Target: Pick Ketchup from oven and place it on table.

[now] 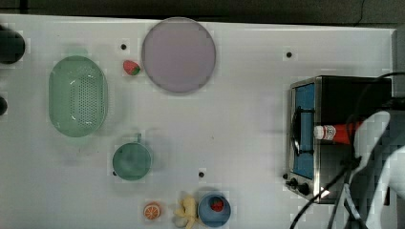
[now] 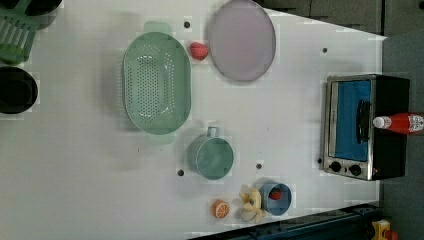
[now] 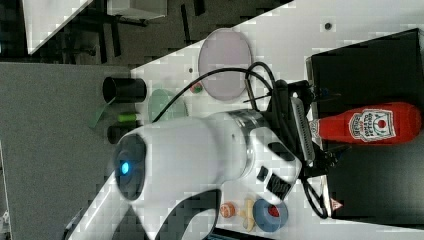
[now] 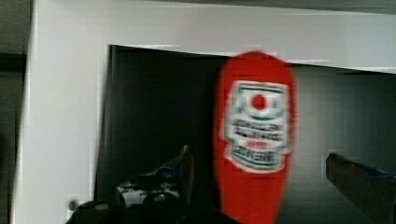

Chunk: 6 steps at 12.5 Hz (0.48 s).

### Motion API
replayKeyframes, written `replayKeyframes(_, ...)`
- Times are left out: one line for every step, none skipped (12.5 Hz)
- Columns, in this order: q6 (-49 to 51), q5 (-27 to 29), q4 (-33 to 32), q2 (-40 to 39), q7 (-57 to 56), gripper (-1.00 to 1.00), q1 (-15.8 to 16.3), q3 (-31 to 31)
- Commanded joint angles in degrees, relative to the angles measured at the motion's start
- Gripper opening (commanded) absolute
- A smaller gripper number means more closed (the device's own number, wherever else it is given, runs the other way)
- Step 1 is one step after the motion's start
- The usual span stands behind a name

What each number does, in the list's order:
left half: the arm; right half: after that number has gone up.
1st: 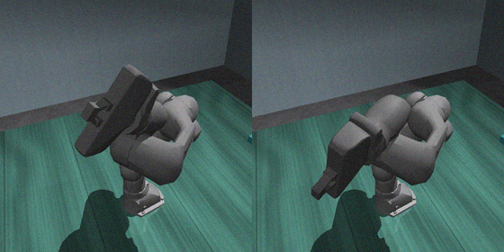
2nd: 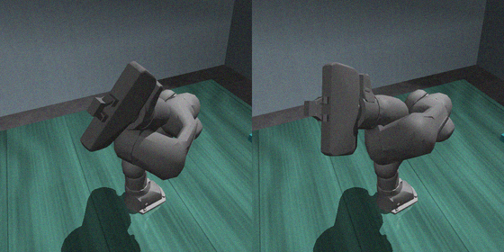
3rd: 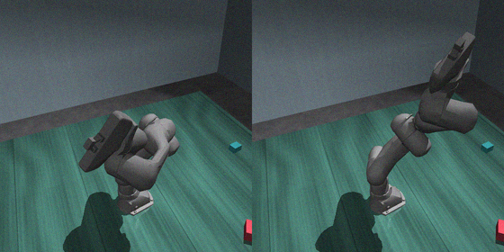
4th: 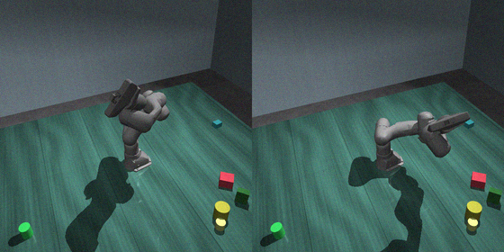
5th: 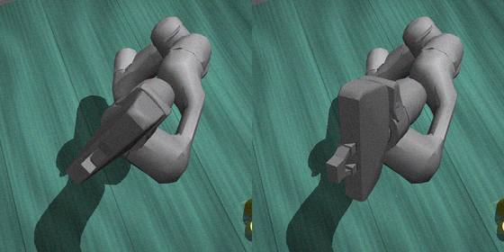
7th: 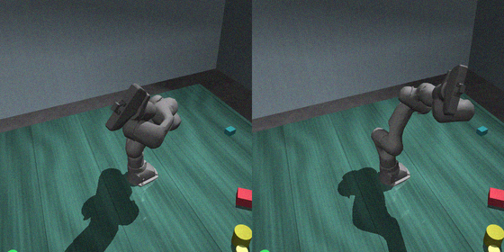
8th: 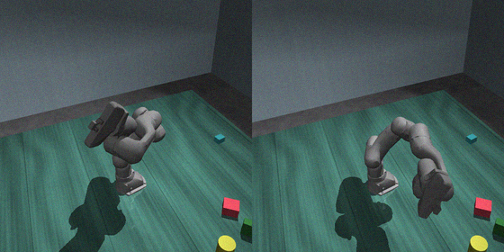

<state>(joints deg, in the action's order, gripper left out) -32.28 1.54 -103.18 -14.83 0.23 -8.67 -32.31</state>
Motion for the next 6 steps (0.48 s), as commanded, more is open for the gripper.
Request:
replayKeyframes(0.1,5.2,-0.1,-1.1,1.0,1.0,-2.1,-1.2)
replayKeyframes(-0.4,5.5,-0.1,-1.9,1.0,1.0,-2.4,-1.2)
replayKeyframes(-0.6,7.0,-0.1,-2.9,1.0,1.0,-2.6,-1.2)
replayKeyframes(-1.0,8.0,-0.2,-4.1,1.0,1.0,-2.6,-1.2)
replayKeyframes(-1.6,8.4,-0.2,-5.2,1.0,1.0,-2.7,-1.2)
replayKeyframes(-2.7,8.6,-0.1,-6.0,1.0,1.0,-2.7,-1.0)
